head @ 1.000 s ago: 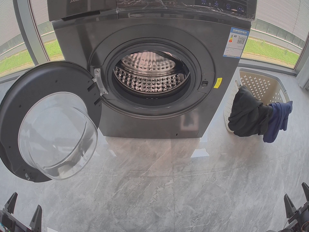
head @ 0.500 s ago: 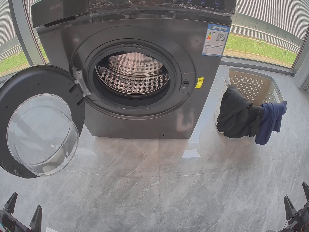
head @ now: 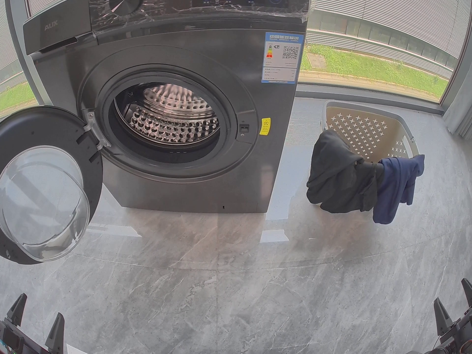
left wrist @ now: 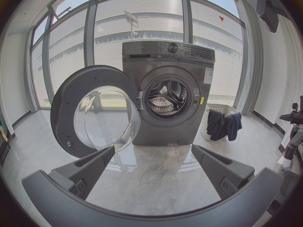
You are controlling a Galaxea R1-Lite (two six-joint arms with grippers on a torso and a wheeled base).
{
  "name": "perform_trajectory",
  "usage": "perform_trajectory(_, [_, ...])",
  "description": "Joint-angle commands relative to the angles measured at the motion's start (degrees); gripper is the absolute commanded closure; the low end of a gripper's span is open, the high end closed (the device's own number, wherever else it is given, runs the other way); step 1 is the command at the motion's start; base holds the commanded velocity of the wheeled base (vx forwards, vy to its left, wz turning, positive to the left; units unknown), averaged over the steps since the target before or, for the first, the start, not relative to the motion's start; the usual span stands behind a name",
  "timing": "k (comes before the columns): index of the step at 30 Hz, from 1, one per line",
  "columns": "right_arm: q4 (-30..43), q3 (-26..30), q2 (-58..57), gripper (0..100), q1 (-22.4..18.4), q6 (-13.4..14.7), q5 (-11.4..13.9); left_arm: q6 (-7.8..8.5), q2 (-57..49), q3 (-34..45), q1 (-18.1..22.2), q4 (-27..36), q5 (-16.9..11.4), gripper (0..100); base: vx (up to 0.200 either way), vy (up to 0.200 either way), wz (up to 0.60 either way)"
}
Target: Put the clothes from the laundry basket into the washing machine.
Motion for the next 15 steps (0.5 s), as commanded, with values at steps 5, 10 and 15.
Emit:
perform_trajectory(5, [0.0, 1.0, -0.6, 0, 0.0, 0.0, 0.0, -0.20, -0.9, 1.0, 0.0, 0.0, 0.0, 0, 0.000, 0.000, 0.00])
perform_trajectory(10, [0.0, 1.0, -0.6, 0, 0.0, 0.0, 0.0, -0.29, -0.9, 1.0, 0.0, 0.0, 0.0, 0, 0.160, 0.000, 0.00])
perform_trajectory(15, [0.0, 1.0, -0.6, 0, 0.0, 0.0, 0.0, -0.29, -0.9, 1.0, 0.0, 0.0, 0.0, 0, 0.200, 0.000, 0.00])
